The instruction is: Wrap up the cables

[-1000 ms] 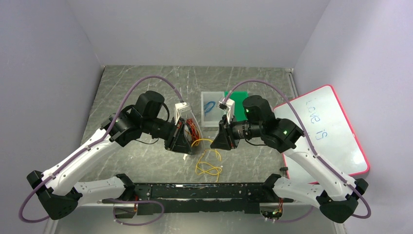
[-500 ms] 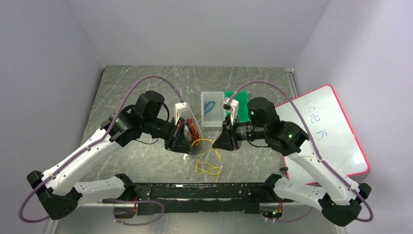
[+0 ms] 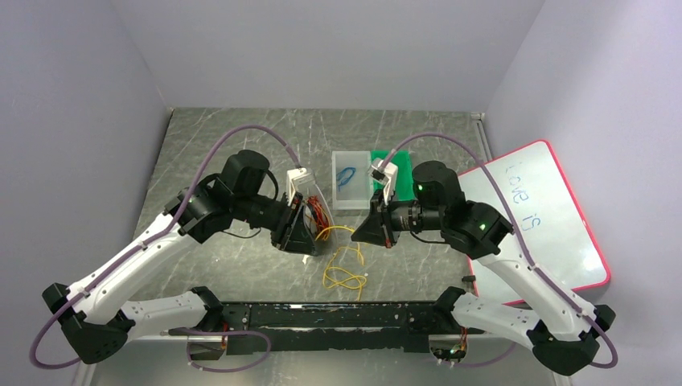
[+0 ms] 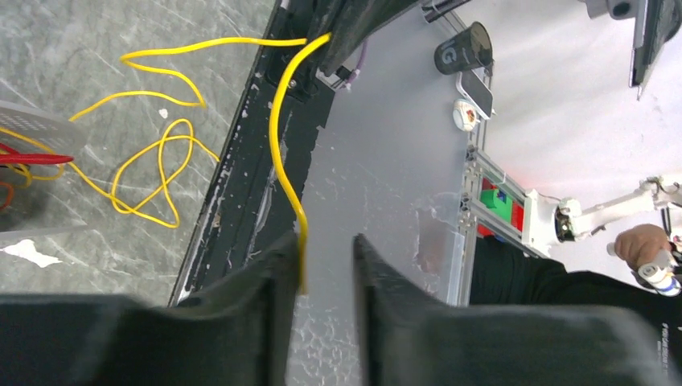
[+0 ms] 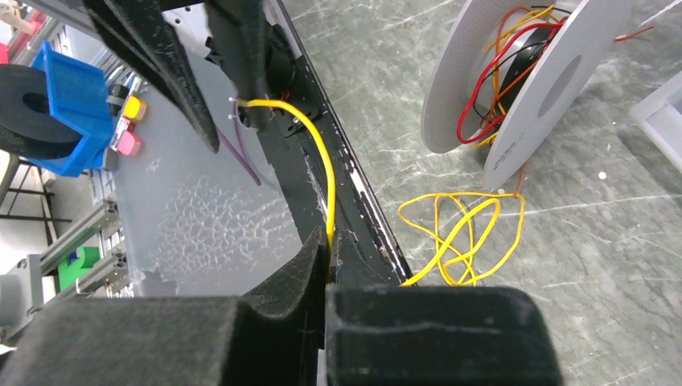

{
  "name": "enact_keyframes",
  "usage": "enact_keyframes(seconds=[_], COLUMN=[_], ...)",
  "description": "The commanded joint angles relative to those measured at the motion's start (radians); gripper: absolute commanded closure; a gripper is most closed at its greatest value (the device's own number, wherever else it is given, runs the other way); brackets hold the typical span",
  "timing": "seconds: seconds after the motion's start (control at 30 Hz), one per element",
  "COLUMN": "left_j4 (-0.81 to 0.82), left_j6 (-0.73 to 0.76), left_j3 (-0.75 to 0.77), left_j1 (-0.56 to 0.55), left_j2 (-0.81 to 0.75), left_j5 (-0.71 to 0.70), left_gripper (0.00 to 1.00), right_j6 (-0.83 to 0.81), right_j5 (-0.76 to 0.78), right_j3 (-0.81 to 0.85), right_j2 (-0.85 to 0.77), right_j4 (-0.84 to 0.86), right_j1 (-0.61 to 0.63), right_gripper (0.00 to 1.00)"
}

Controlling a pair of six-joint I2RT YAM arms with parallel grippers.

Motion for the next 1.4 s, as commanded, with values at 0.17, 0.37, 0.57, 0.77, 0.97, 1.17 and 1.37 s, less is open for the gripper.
enact_keyframes(seconds=[0.17, 0.37, 0.57, 0.77, 0.97, 1.17, 1.37], left_j4=[0.034, 0.020, 0.016, -0.046, -0.085, -0.103, -0.128], left_j6=[-0.045, -0.128, -0.204, -0.306, -0.380, -0.397, -0.393], left_j3=[0.039, 0.065, 0.050, 0.040, 0.045, 0.060, 0.057], left_j1=[-0.005, -0.004, -0.005, -0.005, -0.005, -0.007, -0.017], left_j2=[-0.037, -0.048, -0.045, 0.021, 0.106, 0.190, 0.255], left_j5=[-0.202, -0.437, -0.632, -0.783, -0.857, -0.880, -0.903], left_gripper=[0.39, 0.23, 0.21, 0.22, 0.25, 0.31, 0.36], right_j6=[-0.024, -0.077, -0.113, -0.108, -0.122, -0.127, -0.131], right_j5=[0.109, 0.274, 0.513, 0.667, 0.685, 0.676, 0.677], right_j3=[0.085, 0.220, 0.306, 0.324, 0.293, 0.253, 0.226], right_j2=[-0.019, 0.009, 0.049, 0.066, 0.054, 0.043, 0.031], right_j4=[-0.060, -0.196, -0.278, -0.272, -0.242, -0.216, -0.200], right_j1=[0.003, 0.003, 0.004, 0.003, 0.004, 0.003, 0.003], right_gripper=[1.00, 1.00, 1.00, 1.00, 1.00, 1.00, 1.00])
